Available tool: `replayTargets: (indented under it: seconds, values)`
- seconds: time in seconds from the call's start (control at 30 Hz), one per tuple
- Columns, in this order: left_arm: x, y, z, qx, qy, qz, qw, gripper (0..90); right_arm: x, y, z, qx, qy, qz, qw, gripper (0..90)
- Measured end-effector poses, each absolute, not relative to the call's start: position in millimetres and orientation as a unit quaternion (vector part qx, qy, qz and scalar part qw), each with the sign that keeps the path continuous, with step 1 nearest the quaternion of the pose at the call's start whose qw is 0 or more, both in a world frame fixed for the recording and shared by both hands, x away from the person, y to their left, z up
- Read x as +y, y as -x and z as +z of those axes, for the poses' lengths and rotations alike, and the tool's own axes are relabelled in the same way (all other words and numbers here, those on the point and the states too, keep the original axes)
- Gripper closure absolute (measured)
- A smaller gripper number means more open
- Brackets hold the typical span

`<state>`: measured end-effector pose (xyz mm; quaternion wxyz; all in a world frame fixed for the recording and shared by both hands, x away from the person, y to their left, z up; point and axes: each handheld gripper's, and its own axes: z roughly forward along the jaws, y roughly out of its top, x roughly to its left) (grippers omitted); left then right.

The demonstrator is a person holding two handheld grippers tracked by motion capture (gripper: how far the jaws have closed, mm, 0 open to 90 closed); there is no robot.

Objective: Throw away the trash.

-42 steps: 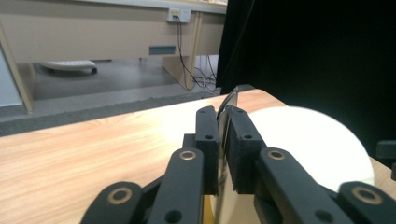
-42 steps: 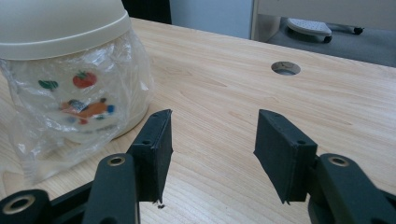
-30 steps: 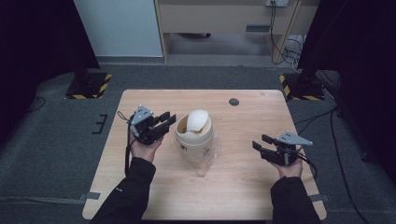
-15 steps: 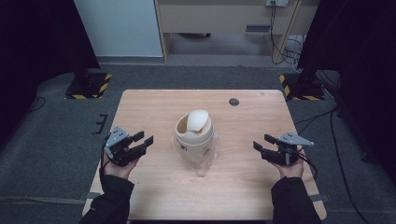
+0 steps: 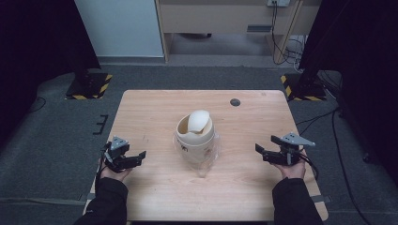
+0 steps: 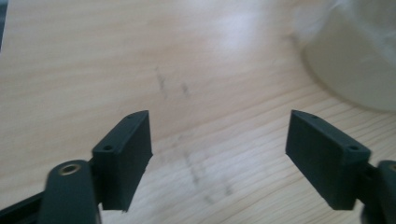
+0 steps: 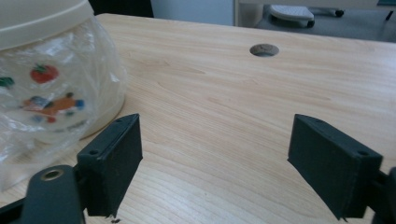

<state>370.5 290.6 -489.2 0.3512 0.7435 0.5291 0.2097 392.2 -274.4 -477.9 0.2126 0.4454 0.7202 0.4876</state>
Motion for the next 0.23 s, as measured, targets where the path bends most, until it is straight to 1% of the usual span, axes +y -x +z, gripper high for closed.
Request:
replayTargets:
  seconds: [0.23]
  values:
    - [302.1, -376.1, -509.4, 0.556, -0.758, 0.179, 0.289, 13.6, -279.0, -396.7, -487.7, 0.726, -0.470, 0.460, 0.201, 10.0]
